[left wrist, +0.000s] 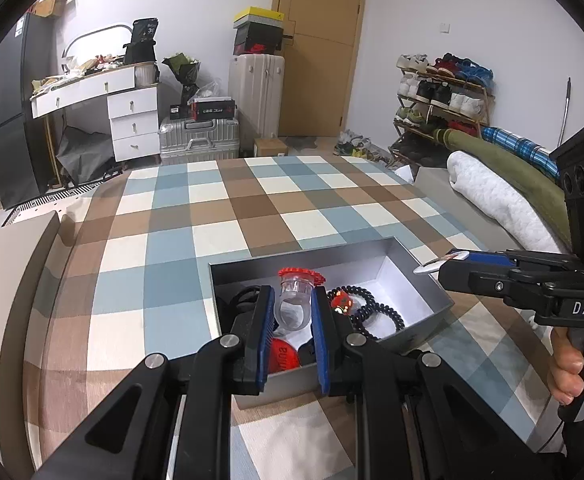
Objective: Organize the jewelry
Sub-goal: 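Carry the ring and badge into the grey box with both tools, then open both tools to release ring and badge inside the box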
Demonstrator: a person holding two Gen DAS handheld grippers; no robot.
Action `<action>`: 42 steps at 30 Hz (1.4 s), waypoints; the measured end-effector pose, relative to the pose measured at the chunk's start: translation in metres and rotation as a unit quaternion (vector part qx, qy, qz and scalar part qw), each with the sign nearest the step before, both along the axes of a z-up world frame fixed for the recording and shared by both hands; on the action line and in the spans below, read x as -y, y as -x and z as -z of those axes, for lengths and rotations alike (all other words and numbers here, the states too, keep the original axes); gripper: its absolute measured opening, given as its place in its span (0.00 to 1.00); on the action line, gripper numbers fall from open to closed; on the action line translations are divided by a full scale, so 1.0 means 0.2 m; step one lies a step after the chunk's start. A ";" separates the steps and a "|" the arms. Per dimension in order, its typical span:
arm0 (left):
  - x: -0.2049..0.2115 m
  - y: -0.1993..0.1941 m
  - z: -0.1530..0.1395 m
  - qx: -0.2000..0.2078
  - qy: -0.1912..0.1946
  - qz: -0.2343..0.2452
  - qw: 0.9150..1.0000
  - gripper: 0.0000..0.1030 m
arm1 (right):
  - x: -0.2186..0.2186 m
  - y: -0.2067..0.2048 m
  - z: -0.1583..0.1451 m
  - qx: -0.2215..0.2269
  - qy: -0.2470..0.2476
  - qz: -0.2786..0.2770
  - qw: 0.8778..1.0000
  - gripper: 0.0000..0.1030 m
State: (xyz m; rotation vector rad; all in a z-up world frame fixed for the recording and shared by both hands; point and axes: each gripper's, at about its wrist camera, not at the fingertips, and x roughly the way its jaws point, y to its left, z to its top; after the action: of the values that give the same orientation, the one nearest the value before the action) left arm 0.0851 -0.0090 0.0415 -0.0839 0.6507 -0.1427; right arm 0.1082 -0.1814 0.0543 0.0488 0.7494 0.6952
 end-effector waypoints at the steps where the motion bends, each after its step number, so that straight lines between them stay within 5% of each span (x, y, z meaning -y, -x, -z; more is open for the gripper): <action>1: 0.00 -0.01 0.00 -0.002 -0.002 0.000 1.000 0.13 | 0.00 -0.01 0.00 -0.001 -0.001 0.000 1.000 0.40; 23: 0.03 -0.08 0.13 -0.045 -0.015 0.004 0.999 0.13 | -0.12 -0.16 0.17 -0.041 0.031 -0.030 0.998 0.40; 42: 0.11 -0.05 0.13 -0.063 -0.018 0.017 0.998 0.12 | -0.12 -0.18 0.17 -0.037 0.052 -0.029 0.998 0.40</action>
State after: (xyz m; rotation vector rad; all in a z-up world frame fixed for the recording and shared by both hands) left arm 0.0947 -0.0307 0.0152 -0.0464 0.7800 -0.1596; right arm 0.1435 -0.1582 0.0210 -0.0425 0.8598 0.7122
